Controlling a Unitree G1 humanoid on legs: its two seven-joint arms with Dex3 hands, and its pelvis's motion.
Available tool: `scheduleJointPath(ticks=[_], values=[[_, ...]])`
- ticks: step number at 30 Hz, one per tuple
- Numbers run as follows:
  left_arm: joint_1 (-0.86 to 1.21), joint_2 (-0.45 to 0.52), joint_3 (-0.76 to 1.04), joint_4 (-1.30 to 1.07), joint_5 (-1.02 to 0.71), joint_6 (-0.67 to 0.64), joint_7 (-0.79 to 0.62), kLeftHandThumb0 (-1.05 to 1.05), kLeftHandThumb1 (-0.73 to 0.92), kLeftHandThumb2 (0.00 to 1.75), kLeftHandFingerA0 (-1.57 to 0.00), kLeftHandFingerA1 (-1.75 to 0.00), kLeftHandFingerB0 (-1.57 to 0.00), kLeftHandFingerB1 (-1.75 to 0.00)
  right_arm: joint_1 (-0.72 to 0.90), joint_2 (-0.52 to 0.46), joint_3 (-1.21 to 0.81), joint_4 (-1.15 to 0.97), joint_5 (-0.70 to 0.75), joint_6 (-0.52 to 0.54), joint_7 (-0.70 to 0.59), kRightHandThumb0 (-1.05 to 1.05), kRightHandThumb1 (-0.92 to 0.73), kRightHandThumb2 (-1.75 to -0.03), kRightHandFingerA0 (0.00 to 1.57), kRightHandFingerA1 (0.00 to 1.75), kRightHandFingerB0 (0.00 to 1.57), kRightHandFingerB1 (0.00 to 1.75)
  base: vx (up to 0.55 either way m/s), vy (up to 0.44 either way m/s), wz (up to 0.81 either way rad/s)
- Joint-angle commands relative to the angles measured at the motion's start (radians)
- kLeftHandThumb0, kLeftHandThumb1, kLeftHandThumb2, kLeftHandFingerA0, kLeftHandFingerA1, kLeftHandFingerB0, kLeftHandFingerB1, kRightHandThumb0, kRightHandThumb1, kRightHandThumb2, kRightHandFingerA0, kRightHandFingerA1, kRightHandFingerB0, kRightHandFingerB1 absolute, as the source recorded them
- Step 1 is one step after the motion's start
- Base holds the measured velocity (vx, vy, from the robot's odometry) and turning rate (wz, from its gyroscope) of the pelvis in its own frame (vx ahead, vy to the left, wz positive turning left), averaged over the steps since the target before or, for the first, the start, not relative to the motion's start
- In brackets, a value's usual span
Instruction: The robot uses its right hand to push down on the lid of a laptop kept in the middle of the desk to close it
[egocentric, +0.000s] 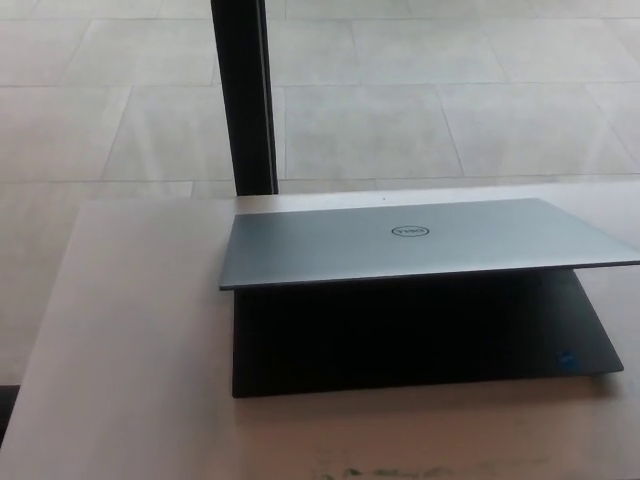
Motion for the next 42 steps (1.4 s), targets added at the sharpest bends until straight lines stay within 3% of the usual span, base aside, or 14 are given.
scheduleJointPath(ticks=[1,3,5,13,14,15,16,18,19,25,26,27,29,42], values=[[0.005,0.012,0.001,-0.004,-0.006,0.034,0.013,-1.05,0.71,1.19,0.00,-0.28,0.00,-0.21,-0.070,-0.014,0.108,0.025,-0.050,-0.063,0.084,-0.89,-0.79,-0.86,0.38,0.52,0.33,0.38,0.00,0.000,0.00],[0.012,0.019,-0.005,-0.006,0.001,0.037,0.006,-1.03,0.66,0.99,0.00,-0.31,0.00,-0.25,-0.083,0.000,0.170,0.003,-0.082,-0.061,0.085,-0.93,-0.78,-0.86,0.38,0.51,0.33,0.38,0.00,0.000,0.00],[0.014,0.023,-0.009,-0.004,0.004,0.032,0.002,-1.05,0.73,1.22,0.00,-0.29,0.00,-0.21,-0.081,0.018,0.209,-0.039,-0.074,-0.047,0.108,-0.95,-0.80,-0.83,0.35,0.48,0.32,0.36,0.00,0.000,0.00],[0.019,0.024,-0.015,0.007,-0.002,0.016,-0.007,-1.02,0.71,1.21,0.00,-0.32,0.00,-0.23,-0.022,0.019,0.388,-0.091,-0.157,-0.142,0.211,-0.82,-0.92,-0.74,0.31,0.43,0.31,0.32,0.00,0.000,0.00],[0.020,0.025,-0.016,0.006,-0.001,0.017,-0.007,-1.05,0.73,1.22,0.00,-0.30,0.00,-0.20,-0.018,0.024,0.403,-0.086,-0.153,-0.152,0.225,-0.79,-0.72,-1.13,0.26,0.54,0.21,0.45,0.00,0.000,0.00],[0.021,0.027,-0.017,0.007,0.000,0.018,-0.008,-1.05,0.73,1.22,0.00,-0.30,0.00,-0.20,-0.017,0.031,0.409,-0.080,-0.144,-0.161,0.234,-0.79,-0.72,-1.13,0.26,0.54,0.21,0.45,0.00,0.000,0.00],[0.020,0.024,-0.015,0.003,-0.002,0.021,-0.004,-1.02,0.71,1.21,0.00,-0.31,0.00,-0.22,-0.013,0.030,0.425,-0.075,-0.158,-0.175,0.236,-0.92,-0.80,-0.82,0.33,0.48,0.29,0.36,0.00,0.000,0.00],[0.024,0.026,-0.019,-0.002,0.006,0.016,-0.002,-1.00,0.91,0.68,0.00,-0.35,0.00,-0.29,-0.008,0.013,0.483,-0.067,-0.216,-0.175,0.247,-0.89,-0.92,-0.74,0.26,0.43,0.27,0.30,0.00,0.000,0.00],[0.021,0.025,-0.017,0.000,0.005,0.023,0.006,-0.94,0.66,1.19,0.00,-0.34,0.00,-0.28,0.002,0.006,0.534,-0.061,-0.265,-0.181,0.250,-0.88,-0.92,-0.74,0.21,0.47,0.29,0.34,0.00,0.000,0.00],[0.026,0.030,-0.023,-0.005,0.015,0.017,0.005,-1.00,0.71,1.22,0.00,-0.31,0.00,-0.25,0.009,-0.030,0.672,0.002,-0.376,-0.221,0.282,-0.92,-0.92,-0.77,0.18,0.46,0.26,0.33,0.00,0.000,0.00],[0.028,0.033,-0.025,-0.006,0.016,0.016,0.000,-1.02,0.92,0.68,0.00,-0.35,0.00,-0.30,0.009,-0.031,0.689,0.015,-0.388,-0.229,0.282,-0.92,-0.92,-0.77,0.19,0.46,0.29,0.33,0.00,0.000,0.00],[0.028,0.034,-0.025,-0.007,0.016,0.017,0.001,-1.02,0.92,0.68,0.00,-0.35,0.00,-0.30,0.009,-0.031,0.695,0.021,-0.390,-0.231,0.281,-0.92,-0.92,-0.77,0.19,0.46,0.29,0.33,0.00,0.000,0.00],[0.030,0.039,-0.032,0.000,0.026,0.005,-0.008,-0.98,0.72,1.23,0.00,-0.33,0.00,-0.27,0.021,-0.028,0.729,0.050,-0.415,-0.255,0.271,-0.92,-0.92,-0.77,0.19,0.49,0.30,0.35,0.00,0.000,0.00],[0.025,0.042,-0.030,0.007,0.012,0.021,-0.007,-1.05,0.73,1.21,0.00,-0.29,-0.03,-0.21,0.083,-0.054,0.890,0.160,-0.601,-0.379,0.210,-0.84,-0.92,-0.73,0.21,0.50,0.31,0.34,0.00,0.000,0.00]])
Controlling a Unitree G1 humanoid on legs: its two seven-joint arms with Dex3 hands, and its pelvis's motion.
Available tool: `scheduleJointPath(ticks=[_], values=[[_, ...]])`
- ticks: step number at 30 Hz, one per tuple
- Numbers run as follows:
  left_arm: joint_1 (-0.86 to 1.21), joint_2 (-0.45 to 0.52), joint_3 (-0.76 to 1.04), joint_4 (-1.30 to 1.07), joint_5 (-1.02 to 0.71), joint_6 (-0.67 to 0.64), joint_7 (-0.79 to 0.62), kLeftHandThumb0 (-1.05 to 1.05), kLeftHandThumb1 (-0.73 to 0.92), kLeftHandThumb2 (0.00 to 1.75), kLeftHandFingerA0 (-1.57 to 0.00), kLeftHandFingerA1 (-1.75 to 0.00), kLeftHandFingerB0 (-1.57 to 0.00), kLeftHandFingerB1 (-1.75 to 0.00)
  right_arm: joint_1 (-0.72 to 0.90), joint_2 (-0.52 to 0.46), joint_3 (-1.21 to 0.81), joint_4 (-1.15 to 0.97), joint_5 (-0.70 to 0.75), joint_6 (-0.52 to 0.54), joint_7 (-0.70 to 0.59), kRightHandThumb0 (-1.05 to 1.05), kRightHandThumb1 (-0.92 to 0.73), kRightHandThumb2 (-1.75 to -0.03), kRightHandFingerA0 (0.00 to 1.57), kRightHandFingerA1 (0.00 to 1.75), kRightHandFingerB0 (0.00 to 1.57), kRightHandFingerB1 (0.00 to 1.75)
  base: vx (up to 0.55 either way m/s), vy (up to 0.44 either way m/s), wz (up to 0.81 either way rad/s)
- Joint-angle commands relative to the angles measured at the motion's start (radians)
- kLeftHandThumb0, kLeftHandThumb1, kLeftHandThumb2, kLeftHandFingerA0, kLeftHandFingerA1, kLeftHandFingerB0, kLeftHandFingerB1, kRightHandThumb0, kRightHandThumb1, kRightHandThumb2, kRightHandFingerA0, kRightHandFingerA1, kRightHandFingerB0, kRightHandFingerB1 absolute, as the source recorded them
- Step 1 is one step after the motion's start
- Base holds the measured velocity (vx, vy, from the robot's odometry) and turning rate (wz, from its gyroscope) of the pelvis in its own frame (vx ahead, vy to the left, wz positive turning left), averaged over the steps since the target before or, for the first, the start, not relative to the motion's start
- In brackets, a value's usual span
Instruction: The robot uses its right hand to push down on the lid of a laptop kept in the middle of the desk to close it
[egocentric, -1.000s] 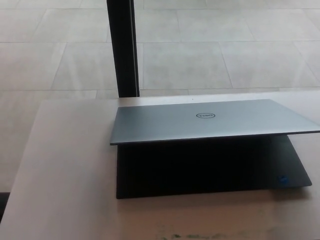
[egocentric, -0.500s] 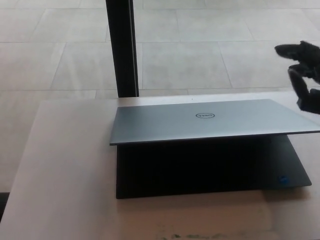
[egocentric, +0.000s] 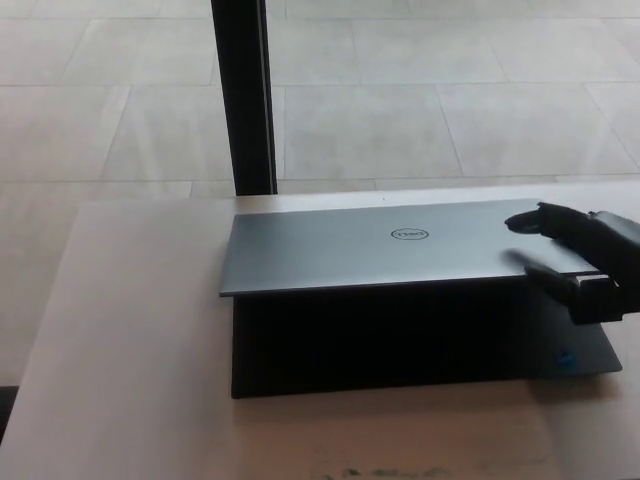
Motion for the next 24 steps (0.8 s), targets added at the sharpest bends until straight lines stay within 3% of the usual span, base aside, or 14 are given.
scheduleJointPath(ticks=[1,4,6,7,13,14,15,16,17,18,20,21,22,24], values=[[0.001,0.022,-0.002,0.013,0.012,0.013,-0.002,-1.05,0.73,1.21,0.00,-0.29,-0.03,-0.21,0.056,-0.035,0.082,0.069,-0.172,-0.096,-0.028,-0.84,-0.92,-0.73,0.21,0.50,0.31,0.34,0.00,0.000,0.00],[0.009,0.019,0.002,0.006,0.012,0.011,0.002,-0.96,0.71,1.20,0.00,-0.34,-0.01,-0.27,0.064,-0.017,0.129,0.142,-0.222,-0.128,-0.083,-0.82,-0.92,-0.71,0.22,0.53,0.32,0.35,0.00,0.000,0.00],[0.009,0.022,0.001,0.002,0.012,0.022,0.005,-1.03,0.69,1.05,0.00,-0.35,0.00,-0.28,0.065,-0.015,0.145,0.163,-0.237,-0.144,-0.104,-0.83,-0.92,-0.71,0.22,0.53,0.33,0.36,0.00,0.000,0.00],[0.006,0.020,0.003,0.002,0.007,0.017,0.003,-0.94,0.70,1.20,0.00,-0.35,0.00,-0.27,0.063,-0.015,0.152,0.170,-0.241,-0.154,-0.108,-0.83,-0.92,-0.70,0.22,0.53,0.33,0.36,0.00,0.000,0.00],[0.004,0.024,0.002,0.017,0.008,0.001,-0.014,-1.04,0.74,1.22,-0.01,-0.33,-0.02,-0.25,0.098,-0.030,0.239,0.193,-0.334,-0.217,-0.164,-0.86,-0.92,-0.69,0.24,0.59,0.36,0.40,0.00,0.000,0.00],[0.010,0.026,-0.003,0.006,0.018,0.003,-0.008,-1.03,0.69,0.98,0.00,-0.41,0.00,-0.33,0.104,-0.033,0.251,0.191,-0.346,-0.214,-0.160,-0.86,-0.78,-1.19,0.19,0.60,0.31,0.53,0.00,0.000,0.00],[0.019,0.026,0.000,0.005,0.018,-0.002,-0.011,-1.00,0.92,0.72,0.00,-0.42,0.00,-0.36,0.113,-0.032,0.261,0.190,-0.354,-0.210,-0.155,-0.87,-0.92,-0.71,0.21,0.60,0.33,0.40,0.00,0.000,0.00],[0.022,0.028,0.004,0.005,0.017,-0.001,-0.012,-1.01,0.92,0.70,0.00,-0.44,0.00,-0.39,0.120,-0.030,0.267,0.191,-0.357,-0.211,-0.154,-0.90,-0.92,-0.78,0.22,0.61,0.33,0.42,0.00,0.000,0.00],[0.020,0.033,0.007,0.004,0.015,0.003,-0.011,-1.01,0.92,0.70,0.00,-0.44,0.00,-0.39,0.125,-0.029,0.269,0.192,-0.357,-0.215,-0.156,-0.90,-0.92,-0.78,0.22,0.61,0.33,0.42,0.00,0.000,0.00],[0.017,0.035,0.012,-0.003,0.000,0.021,-0.011,-0.92,0.68,1.20,0.00,-0.37,0.00,-0.29,0.140,-0.028,0.274,0.202,-0.362,-0.212,-0.165,-0.87,-0.92,-0.72,0.22,0.57,0.34,0.41,0.00,0.000,0.00],[0.026,0.039,0.010,-0.006,0.001,0.022,-0.016,-0.92,0.69,1.20,0.00,-0.37,0.00,-0.28,0.182,-0.035,0.275,0.189,-0.366,-0.209,-0.168,-0.85,-0.92,-0.71,0.22,0.57,0.32,0.40,0.00,0.000,0.00],[0.028,0.040,0.010,-0.008,0.001,0.023,-0.016,-1.02,0.69,0.99,0.00,-0.39,0.00,-0.32,0.190,-0.036,0.279,0.191,-0.372,-0.210,-0.173,-0.87,-0.92,-0.70,0.22,0.56,0.33,0.40,0.00,0.000,0.00],[0.027,0.040,0.011,-0.012,-0.001,0.030,-0.008,-0.90,0.68,1.20,0.00,-0.39,-0.02,-0.30,0.204,-0.039,0.288,0.195,-0.380,-0.195,-0.153,-0.87,-0.92,-0.73,0.20,0.55,0.31,0.39,0.00,0.000,0.00],[0.036,0.040,0.009,-0.006,0.001,0.024,-0.015,-0.91,0.69,1.20,0.00,-0.39,-0.03,-0.29,0.224,-0.040,0.291,0.203,-0.388,-0.199,-0.169,-0.88,-0.92,-0.76,0.23,0.56,0.34,0.40,0.00,0.000,0.00]])
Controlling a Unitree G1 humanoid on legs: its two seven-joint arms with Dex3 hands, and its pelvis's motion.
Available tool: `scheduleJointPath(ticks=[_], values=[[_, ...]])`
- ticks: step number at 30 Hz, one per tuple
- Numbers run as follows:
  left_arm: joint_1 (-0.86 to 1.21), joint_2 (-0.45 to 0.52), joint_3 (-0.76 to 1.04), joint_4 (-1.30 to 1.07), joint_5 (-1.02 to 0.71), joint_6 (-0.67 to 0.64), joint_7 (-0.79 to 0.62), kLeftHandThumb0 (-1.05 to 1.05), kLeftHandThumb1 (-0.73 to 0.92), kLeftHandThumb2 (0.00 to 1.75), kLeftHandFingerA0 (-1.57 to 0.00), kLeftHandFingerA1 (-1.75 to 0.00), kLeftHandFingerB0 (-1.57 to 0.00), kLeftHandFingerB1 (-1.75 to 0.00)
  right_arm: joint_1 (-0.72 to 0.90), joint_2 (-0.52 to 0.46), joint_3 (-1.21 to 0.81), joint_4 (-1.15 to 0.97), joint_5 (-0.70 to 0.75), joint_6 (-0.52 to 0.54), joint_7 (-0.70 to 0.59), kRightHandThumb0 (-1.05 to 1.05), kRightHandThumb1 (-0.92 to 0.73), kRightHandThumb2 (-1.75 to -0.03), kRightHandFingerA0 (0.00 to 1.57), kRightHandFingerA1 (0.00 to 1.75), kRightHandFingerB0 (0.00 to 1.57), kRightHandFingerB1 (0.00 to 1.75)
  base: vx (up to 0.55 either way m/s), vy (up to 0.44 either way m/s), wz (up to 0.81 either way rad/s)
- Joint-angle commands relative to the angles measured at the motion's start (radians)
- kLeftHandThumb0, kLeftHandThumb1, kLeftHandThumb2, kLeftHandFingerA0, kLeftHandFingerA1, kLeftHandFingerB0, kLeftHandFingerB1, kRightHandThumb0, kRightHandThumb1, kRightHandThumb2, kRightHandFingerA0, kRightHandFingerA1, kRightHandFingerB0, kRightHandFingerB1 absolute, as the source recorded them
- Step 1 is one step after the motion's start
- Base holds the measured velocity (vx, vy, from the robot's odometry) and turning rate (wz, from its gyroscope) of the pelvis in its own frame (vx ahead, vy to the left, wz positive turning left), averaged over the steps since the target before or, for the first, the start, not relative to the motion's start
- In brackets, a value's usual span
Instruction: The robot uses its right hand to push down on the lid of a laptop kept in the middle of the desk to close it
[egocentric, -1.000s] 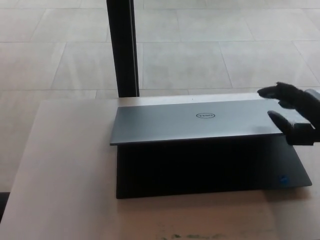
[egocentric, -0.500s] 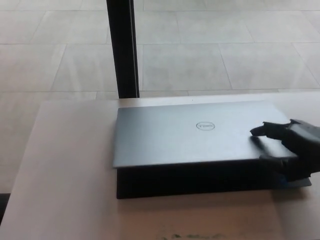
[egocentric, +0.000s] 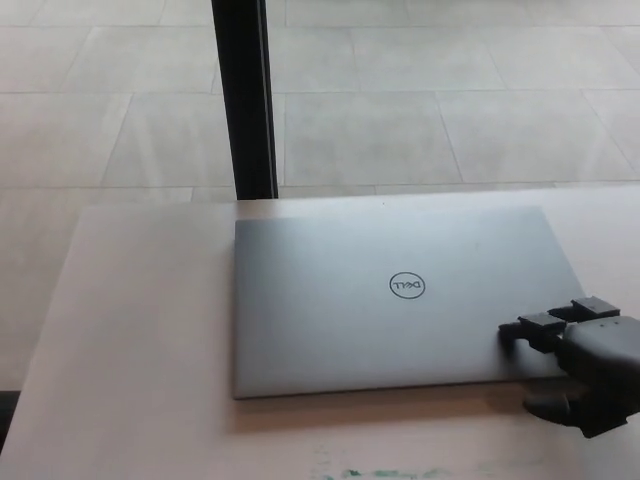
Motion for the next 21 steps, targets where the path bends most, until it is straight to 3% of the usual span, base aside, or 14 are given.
scheduleJointPath(ticks=[1,2,4,6,8,9,12,13,14,15,16,17,19,21], values=[[0.026,0.019,0.006,0.001,0.001,0.020,-0.016,-0.98,0.92,0.70,0.00,-0.44,0.00,-0.34,0.122,-0.011,0.069,0.050,-0.111,-0.014,0.030,-0.89,-0.92,-0.79,0.25,0.59,0.31,0.41,0.00,0.000,0.00],[0.026,0.003,0.012,-0.005,0.003,0.030,0.019,-0.95,0.65,1.13,-0.03,-0.47,-0.05,-0.37,0.130,-0.008,0.082,0.087,-0.123,-0.013,0.020,-0.87,-0.78,-1.20,0.24,0.63,0.25,0.51,0.00,0.000,0.00],[0.026,-0.005,0.012,-0.009,0.005,0.034,0.037,-0.95,0.65,1.13,-0.03,-0.47,-0.05,-0.37,0.130,-0.009,0.083,0.097,-0.122,-0.018,0.017,-0.87,-0.78,-1.20,0.24,0.63,0.25,0.51,0.00,0.000,0.00],[0.023,-0.011,0.018,-0.010,-0.006,0.050,0.048,-1.00,0.86,0.66,0.00,-0.47,-0.01,-0.44,0.124,-0.008,0.084,0.112,-0.125,-0.017,0.021,-0.90,-0.92,-0.76,0.22,0.64,0.27,0.42,0.00,0.000,0.00],[0.026,-0.011,0.013,-0.013,0.006,0.039,0.050,-1.00,0.87,0.66,0.00,-0.48,-0.02,-0.44,0.118,-0.011,0.080,0.106,-0.126,-0.013,0.030,-0.88,-0.92,-0.76,0.22,0.62,0.26,0.41,0.00,0.000,0.00],[0.031,-0.009,0.006,-0.024,0.014,0.040,0.052,-0.92,0.63,1.13,0.00,-0.44,-0.06,-0.35,0.101,-0.012,0.066,0.098,-0.116,-0.010,0.037,-0.87,-0.92,-0.73,0.20,0.57,0.29,0.41,0.00,0.000,0.00],[0.032,-0.010,0.009,-0.022,0.010,0.038,0.055,-0.92,0.62,1.13,0.00,-0.45,-0.07,-0.36,0.091,-0.007,0.064,0.105,-0.118,-0.012,0.036,-0.87,-0.92,-0.75,0.21,0.56,0.28,0.40,0.00,0.000,0.00],[0.040,-0.017,0.012,-0.023,0.001,0.036,0.049,-1.00,0.86,0.64,0.00,-0.51,0.00,-0.44,0.091,-0.014,0.052,0.091,-0.105,-0.023,0.041,-0.87,-0.92,-0.74,0.21,0.58,0.29,0.40,0.00,0.000,0.00],[0.042,-0.017,0.011,-0.030,0.002,0.040,0.054,-1.01,0.87,0.64,-0.01,-0.50,-0.01,-0.44,0.088,-0.017,0.043,0.080,-0.093,-0.022,0.057,-0.87,-0.92,-0.75,0.21,0.56,0.29,0.38,0.00,0.000,0.00],[0.043,-0.013,0.007,-0.022,0.006,0.035,0.047,-0.91,0.62,1.13,0.00,-0.42,-0.07,-0.34,0.084,-0.018,0.035,0.081,-0.085,-0.029,0.061,-0.88,-0.92,-0.75,0.19,0.55,0.28,0.39,0.00,0.000,0.00],[0.046,-0.012,0.006,-0.028,0.006,0.039,0.047,-0.91,0.62,1.13,0.00,-0.43,-0.07,-0.33,0.081,-0.019,0.026,0.078,-0.077,-0.034,0.061,-0.88,-0.92,-0.74,0.18,0.53,0.29,0.38,0.00,0.000,0.00],[0.047,-0.012,0.005,-0.034,0.007,0.044,0.052,-1.00,0.88,0.65,-0.01,-0.50,-0.01,-0.44,0.071,-0.024,0.012,0.065,-0.065,-0.033,0.077,-0.88,-0.92,-0.77,0.15,0.53,0.24,0.38,0.00,0.000,0.00],[0.046,-0.014,0.008,-0.036,0.000,0.048,0.054,-0.97,0.88,0.67,0.00,-0.49,-0.01,-0.43,0.061,-0.038,-0.015,0.036,-0.040,-0.040,0.103,-0.86,-0.92,-0.76,0.16,0.51,0.25,0.37,0.00,0.000,0.00],[0.040,-0.008,0.002,-0.015,0.017,0.039,0.057,-0.90,0.64,1.14,0.00,-0.47,-0.07,-0.37,0.051,-0.044,-0.042,0.029,-0.012,-0.050,0.126,-0.85,-0.92,-0.75,0.15,0.51,0.24,0.37,0.00,0.000,0.00]])
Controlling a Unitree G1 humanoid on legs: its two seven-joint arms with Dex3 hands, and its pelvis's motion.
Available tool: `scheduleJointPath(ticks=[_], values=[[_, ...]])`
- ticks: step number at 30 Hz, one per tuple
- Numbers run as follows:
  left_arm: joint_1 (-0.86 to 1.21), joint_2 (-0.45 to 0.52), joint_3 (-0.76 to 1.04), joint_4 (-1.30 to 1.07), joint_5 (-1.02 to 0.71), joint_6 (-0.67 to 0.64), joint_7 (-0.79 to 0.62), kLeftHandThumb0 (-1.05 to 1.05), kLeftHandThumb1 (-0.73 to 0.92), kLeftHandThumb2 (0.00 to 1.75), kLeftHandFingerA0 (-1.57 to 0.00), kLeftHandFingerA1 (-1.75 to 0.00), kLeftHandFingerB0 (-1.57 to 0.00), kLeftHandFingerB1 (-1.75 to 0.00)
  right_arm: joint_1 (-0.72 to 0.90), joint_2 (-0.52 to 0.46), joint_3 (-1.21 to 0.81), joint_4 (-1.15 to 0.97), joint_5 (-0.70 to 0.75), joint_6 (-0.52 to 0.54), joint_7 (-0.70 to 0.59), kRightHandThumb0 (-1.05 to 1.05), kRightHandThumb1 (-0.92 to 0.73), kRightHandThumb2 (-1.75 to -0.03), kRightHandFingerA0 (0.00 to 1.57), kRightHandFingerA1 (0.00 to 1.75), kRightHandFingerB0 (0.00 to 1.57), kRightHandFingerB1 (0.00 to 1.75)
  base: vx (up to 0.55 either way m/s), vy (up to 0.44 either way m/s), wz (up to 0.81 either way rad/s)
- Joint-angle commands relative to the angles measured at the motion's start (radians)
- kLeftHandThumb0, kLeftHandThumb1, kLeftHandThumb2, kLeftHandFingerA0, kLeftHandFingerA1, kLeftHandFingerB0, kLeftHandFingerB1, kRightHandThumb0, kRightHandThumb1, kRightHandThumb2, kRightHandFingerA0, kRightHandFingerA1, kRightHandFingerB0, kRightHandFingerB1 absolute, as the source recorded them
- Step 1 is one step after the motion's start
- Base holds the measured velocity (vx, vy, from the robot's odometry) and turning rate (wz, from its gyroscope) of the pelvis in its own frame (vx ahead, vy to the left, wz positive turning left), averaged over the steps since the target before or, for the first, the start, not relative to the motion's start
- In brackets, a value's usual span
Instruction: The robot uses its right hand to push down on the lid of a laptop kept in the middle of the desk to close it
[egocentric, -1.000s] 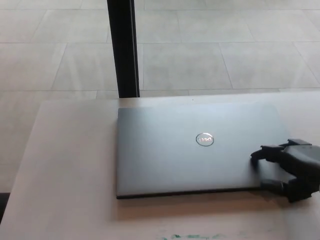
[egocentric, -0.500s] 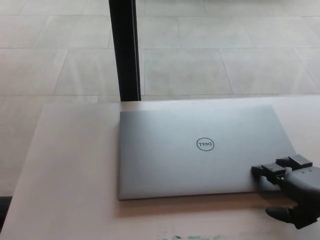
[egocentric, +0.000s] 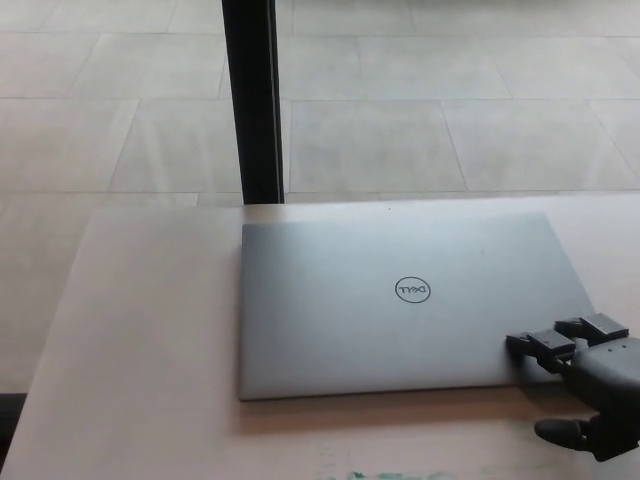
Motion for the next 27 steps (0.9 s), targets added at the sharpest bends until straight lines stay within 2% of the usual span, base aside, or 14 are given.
scheduleJointPath(ticks=[1,2,6,10,11,14,16,18,19,20,22,24,26,27], values=[[0.003,0.007,-0.002,0.006,0.018,0.025,0.020,-0.90,0.64,1.14,0.00,-0.47,-0.07,-0.37,0.036,-0.036,-0.030,0.001,0.030,-0.011,0.176,-0.85,-0.92,-0.75,0.15,0.51,0.24,0.37,0.00,0.000,0.00],[0.005,0.004,-0.002,0.003,0.017,0.020,0.019,-1.00,0.88,0.66,-0.02,-0.50,-0.02,-0.45,0.025,-0.050,-0.071,-0.011,0.074,-0.022,0.200,-0.84,-0.92,-0.74,0.16,0.49,0.25,0.35,0.00,0.000,0.00],[0.014,-0.005,0.009,0.000,-0.007,0.026,0.007,-1.01,0.87,0.66,0.00,-0.50,0.00,-0.44,0.002,-0.096,-0.145,-0.015,0.123,-0.053,0.241,-0.83,-0.92,-0.73,0.19,0.47,0.28,0.34,0.00,0.000,0.00],[0.027,0.004,-0.002,-0.019,0.004,0.033,0.004,-0.94,0.68,1.16,0.00,-0.42,-0.09,-0.31,-0.006,-0.166,-0.320,0.029,0.259,-0.109,0.250,-0.81,-0.92,-0.68,0.28,0.49,0.34,0.32,0.00,0.000,0.00],[0.028,0.004,-0.002,-0.017,0.001,0.030,-0.001,-0.98,0.91,0.66,0.00,-0.46,0.00,-0.42,-0.005,-0.169,-0.353,0.039,0.284,-0.118,0.257,-0.82,-0.92,-0.69,0.29,0.48,0.34,0.33,0.00,0.000,0.00],[0.031,0.009,0.012,-0.014,-0.006,0.040,0.005,-0.99,0.88,0.66,-0.01,-0.49,-0.01,-0.43,0.010,-0.168,-0.480,0.070,0.384,-0.125,0.257,-0.84,-0.92,-0.69,0.31,0.45,0.36,0.32,0.00,0.000,0.00],[0.031,0.000,0.000,-0.007,0.004,0.032,0.009,-0.94,0.65,1.12,-0.04,-0.44,-0.06,-0.34,0.041,-0.190,-0.583,0.080,0.446,-0.154,0.243,-0.79,-0.91,-0.68,0.36,0.41,0.38,0.33,0.00,0.000,0.00],[0.034,-0.006,0.000,-0.003,0.004,0.024,0.007,-0.95,0.65,1.12,-0.04,-0.47,-0.06,-0.34,0.092,-0.209,-0.685,0.075,0.502,-0.200,0.199,-0.75,-0.91,-0.68,0.36,0.47,0.40,0.35,0.00,0.000,0.00],[0.044,-0.007,0.001,0.003,0.012,0.016,0.006,-0.99,0.89,0.67,-0.04,-0.50,-0.03,-0.42,0.122,-0.209,-0.741,0.054,0.529,-0.188,0.185,-0.75,-0.77,-1.13,0.31,0.56,0.33,0.51,0.00,0.000,0.00],[0.049,-0.007,0.001,-0.002,0.013,0.016,0.006,-0.91,0.65,1.14,0.00,-0.53,-0.06,-0.40,0.144,-0.203,-0.791,0.032,0.546,-0.149,0.169,-0.79,-0.92,-0.68,0.35,0.44,0.41,0.35,0.00,0.000,0.00],[0.059,-0.004,-0.003,-0.016,0.018,0.026,0.010,-0.93,0.66,1.16,0.00,-0.53,-0.01,-0.39,0.227,-0.216,-0.937,0.004,0.602,-0.082,0.144,-0.78,-0.77,-1.11,0.18,0.52,0.32,0.49,0.00,0.000,0.00],[0.054,-0.007,0.005,-0.001,0.003,0.030,0.007,-0.98,0.70,1.17,0.00,-0.52,-0.10,-0.37,0.258,-0.215,-1.029,0.063,0.647,-0.128,0.131,-0.80,-0.92,-0.74,0.23,0.51,0.40,0.37,0.00,0.000,0.00],[0.059,-0.010,0.007,0.000,0.001,0.027,0.006,-0.98,0.68,1.16,0.00,-0.52,-0.12,-0.39,0.268,-0.208,-1.071,0.074,0.666,-0.126,0.148,-0.91,-0.80,-0.87,0.22,0.57,0.37,0.44,0.00,0.000,0.00],[0.065,-0.013,0.010,0.000,-0.002,0.017,-0.001,-0.98,0.89,0.66,-0.02,-0.52,-0.02,-0.42,0.283,-0.209,-1.106,0.098,0.676,-0.144,0.144,-0.83,-0.92,-0.72,0.26,0.62,0.40,0.41,0.00,0.000,0.00]])
